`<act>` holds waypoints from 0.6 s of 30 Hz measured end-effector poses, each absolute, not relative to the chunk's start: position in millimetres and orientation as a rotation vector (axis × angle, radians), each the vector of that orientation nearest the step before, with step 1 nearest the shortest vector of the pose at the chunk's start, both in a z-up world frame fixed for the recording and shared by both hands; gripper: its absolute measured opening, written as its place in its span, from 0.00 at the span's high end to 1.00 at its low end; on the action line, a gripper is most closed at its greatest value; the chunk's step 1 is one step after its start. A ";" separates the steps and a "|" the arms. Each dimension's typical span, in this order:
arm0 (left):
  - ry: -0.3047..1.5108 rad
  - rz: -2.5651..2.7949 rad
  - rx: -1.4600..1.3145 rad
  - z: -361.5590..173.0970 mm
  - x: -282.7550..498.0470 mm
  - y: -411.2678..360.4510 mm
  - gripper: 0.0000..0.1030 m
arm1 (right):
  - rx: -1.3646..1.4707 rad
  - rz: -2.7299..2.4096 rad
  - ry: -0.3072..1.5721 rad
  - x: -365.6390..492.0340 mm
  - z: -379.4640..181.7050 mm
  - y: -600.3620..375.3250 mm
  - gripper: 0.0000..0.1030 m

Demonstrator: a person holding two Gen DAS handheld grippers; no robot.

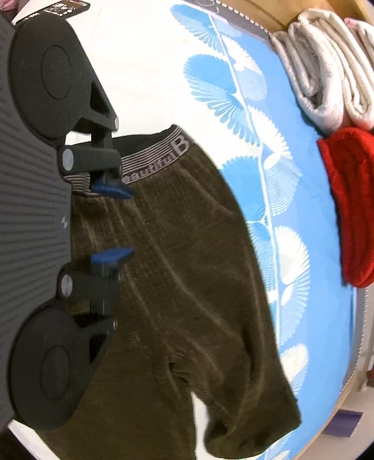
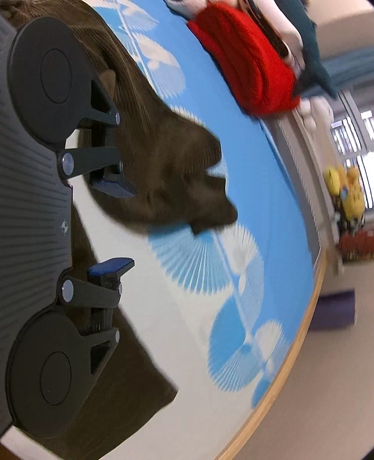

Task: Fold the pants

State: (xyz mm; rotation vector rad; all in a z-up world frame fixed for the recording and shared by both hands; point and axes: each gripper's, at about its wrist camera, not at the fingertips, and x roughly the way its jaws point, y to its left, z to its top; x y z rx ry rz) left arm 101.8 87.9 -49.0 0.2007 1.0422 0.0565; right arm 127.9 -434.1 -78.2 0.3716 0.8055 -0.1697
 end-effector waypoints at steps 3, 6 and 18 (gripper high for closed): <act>0.996 0.071 0.166 -32.9 102.4 84.6 0.78 | 0.369 -0.137 0.789 137.3 -72.5 -417.5 0.61; 0.950 0.074 0.163 -20.9 100.8 79.6 0.79 | 0.392 -0.116 0.777 145.7 -69.1 -407.7 0.65; 0.871 -0.088 0.125 29.4 158.5 -0.9 0.76 | 0.446 -0.082 0.766 168.3 -67.5 -384.1 0.70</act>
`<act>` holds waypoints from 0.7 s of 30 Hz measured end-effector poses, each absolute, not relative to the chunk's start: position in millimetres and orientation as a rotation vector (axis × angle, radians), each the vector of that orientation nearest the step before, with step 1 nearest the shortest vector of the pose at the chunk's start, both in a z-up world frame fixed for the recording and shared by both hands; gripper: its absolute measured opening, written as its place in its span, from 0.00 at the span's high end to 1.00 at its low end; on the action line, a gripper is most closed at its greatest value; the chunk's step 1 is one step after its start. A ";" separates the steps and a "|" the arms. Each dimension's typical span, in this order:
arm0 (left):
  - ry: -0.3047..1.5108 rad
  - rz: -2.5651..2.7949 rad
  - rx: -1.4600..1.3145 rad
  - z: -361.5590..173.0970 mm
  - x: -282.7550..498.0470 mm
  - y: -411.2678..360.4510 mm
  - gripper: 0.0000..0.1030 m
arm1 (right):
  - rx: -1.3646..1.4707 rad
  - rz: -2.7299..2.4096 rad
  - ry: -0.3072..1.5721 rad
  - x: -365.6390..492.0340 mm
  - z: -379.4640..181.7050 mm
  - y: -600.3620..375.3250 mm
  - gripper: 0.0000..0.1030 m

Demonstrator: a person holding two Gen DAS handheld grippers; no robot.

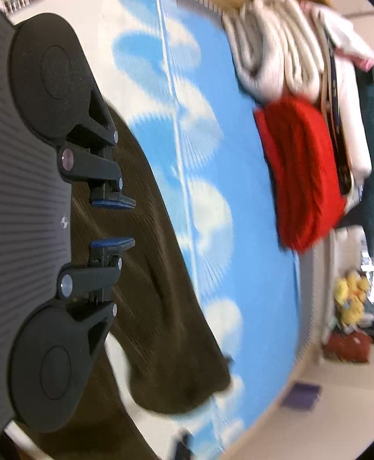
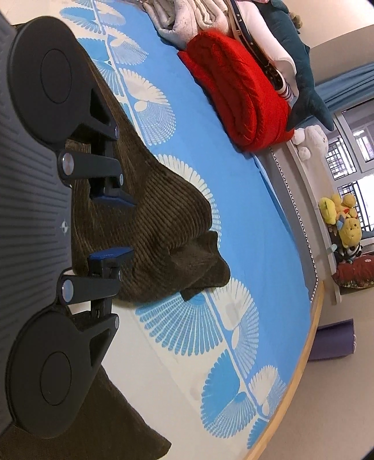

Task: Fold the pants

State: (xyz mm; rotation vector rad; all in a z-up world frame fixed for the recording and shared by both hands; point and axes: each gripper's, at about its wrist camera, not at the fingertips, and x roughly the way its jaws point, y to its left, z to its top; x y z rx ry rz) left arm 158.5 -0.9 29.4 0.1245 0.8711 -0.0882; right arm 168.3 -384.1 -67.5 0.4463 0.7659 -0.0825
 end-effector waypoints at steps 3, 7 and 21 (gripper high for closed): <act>0.831 -0.148 0.105 11.7 167.9 -18.4 0.72 | 0.458 -0.088 0.773 170.8 -69.8 -381.4 0.72; 0.955 -0.109 0.244 -33.4 185.9 -42.5 0.71 | 0.473 -0.101 0.786 174.1 -72.3 -379.6 0.75; 0.987 -0.182 0.128 -53.5 216.5 -42.3 0.50 | 0.687 -0.287 0.782 212.9 -93.6 -443.8 0.76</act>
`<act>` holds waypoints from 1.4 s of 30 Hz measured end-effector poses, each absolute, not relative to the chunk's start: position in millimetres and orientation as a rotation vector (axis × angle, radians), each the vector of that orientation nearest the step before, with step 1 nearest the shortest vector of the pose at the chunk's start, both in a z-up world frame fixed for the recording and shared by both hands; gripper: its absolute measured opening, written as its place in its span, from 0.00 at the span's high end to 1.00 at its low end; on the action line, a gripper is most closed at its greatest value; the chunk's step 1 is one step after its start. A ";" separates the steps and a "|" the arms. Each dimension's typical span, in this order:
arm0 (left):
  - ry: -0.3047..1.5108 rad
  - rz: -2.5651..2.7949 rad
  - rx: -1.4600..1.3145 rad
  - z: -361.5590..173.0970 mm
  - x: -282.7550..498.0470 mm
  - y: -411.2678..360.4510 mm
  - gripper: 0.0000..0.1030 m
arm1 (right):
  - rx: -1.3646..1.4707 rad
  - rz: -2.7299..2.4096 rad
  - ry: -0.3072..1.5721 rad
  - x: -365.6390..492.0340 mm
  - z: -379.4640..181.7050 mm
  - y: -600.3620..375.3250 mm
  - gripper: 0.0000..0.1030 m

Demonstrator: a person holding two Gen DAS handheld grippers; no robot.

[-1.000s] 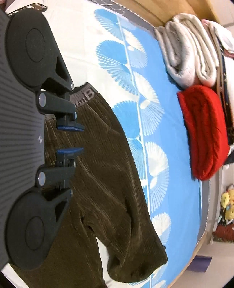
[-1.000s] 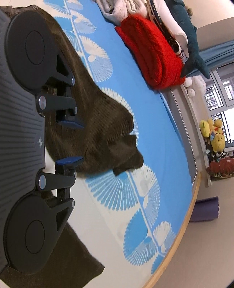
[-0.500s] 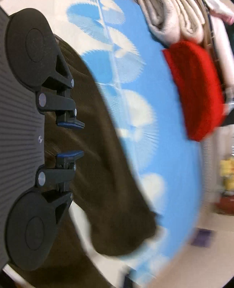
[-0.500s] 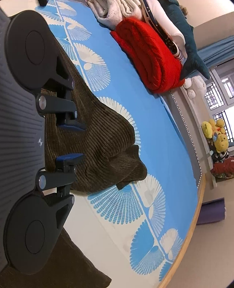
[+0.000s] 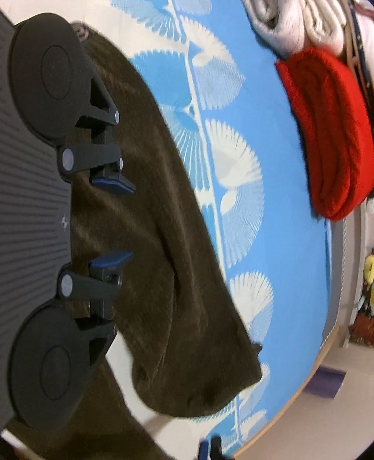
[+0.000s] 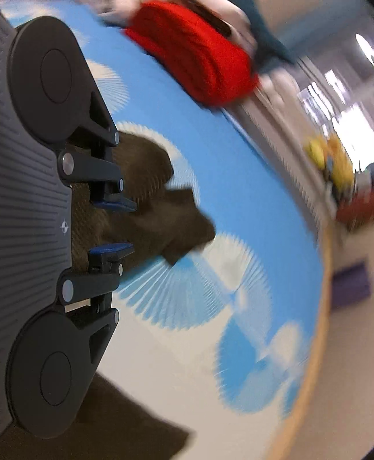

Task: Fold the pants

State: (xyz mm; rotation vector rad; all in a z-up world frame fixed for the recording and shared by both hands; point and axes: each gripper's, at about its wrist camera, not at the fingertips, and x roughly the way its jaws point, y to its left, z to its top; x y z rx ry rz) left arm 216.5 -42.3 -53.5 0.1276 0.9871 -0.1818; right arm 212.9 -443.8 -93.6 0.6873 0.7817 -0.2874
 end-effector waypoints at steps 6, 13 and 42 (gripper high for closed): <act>1.031 -0.253 0.116 -64.7 216.9 -66.0 0.42 | 0.786 -0.384 0.913 234.3 -141.5 -452.6 0.69; 1.057 -0.302 0.123 -74.7 221.6 -87.7 0.42 | 0.836 -0.438 1.004 260.9 -188.2 -443.9 0.51; 1.079 -0.275 0.071 -86.5 251.3 -80.6 0.42 | 1.065 -0.413 0.809 225.6 -157.9 -451.7 0.58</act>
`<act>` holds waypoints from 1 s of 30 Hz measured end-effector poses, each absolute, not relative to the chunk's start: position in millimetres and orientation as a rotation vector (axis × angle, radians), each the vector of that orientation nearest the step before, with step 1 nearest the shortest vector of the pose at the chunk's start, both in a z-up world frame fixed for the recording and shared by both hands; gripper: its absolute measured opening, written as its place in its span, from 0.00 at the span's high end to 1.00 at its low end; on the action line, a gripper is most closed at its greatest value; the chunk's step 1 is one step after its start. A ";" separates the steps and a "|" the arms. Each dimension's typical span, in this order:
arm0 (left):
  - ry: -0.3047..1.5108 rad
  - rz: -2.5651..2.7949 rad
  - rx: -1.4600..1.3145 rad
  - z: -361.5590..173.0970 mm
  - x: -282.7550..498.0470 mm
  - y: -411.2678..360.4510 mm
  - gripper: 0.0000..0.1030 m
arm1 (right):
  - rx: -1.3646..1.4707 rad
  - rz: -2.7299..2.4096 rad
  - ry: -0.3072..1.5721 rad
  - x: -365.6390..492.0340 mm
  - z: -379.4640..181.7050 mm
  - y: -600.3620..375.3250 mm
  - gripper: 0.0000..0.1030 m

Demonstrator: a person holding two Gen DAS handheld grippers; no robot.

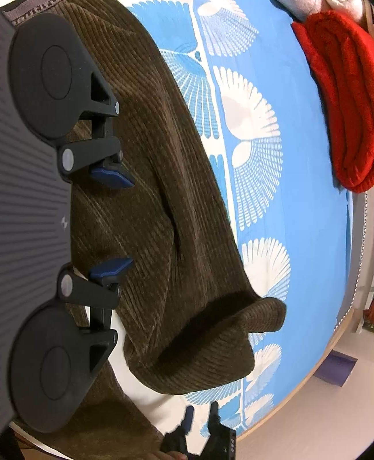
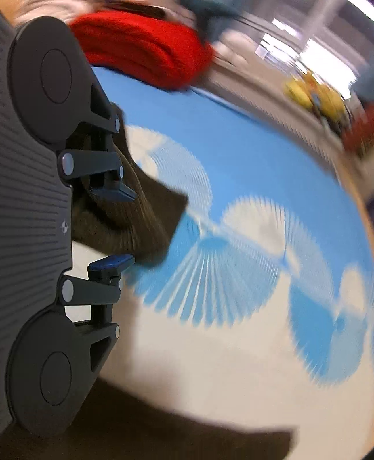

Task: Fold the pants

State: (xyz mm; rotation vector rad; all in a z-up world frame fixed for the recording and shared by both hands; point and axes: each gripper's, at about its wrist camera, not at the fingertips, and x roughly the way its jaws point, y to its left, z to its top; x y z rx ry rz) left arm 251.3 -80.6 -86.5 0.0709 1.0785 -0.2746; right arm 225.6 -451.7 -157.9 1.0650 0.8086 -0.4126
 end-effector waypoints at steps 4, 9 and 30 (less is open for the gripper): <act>1.094 -0.291 0.087 -95.1 252.1 -90.4 0.42 | 1.147 -0.381 0.902 235.6 -188.1 -452.3 0.58; 1.114 -0.353 0.119 -107.3 248.6 -106.7 0.42 | 1.184 -0.323 0.997 253.4 -218.5 -432.0 0.57; 1.143 -0.478 0.433 -134.0 233.2 -119.6 1.00 | 0.104 -0.588 0.853 258.5 -108.5 -534.3 0.95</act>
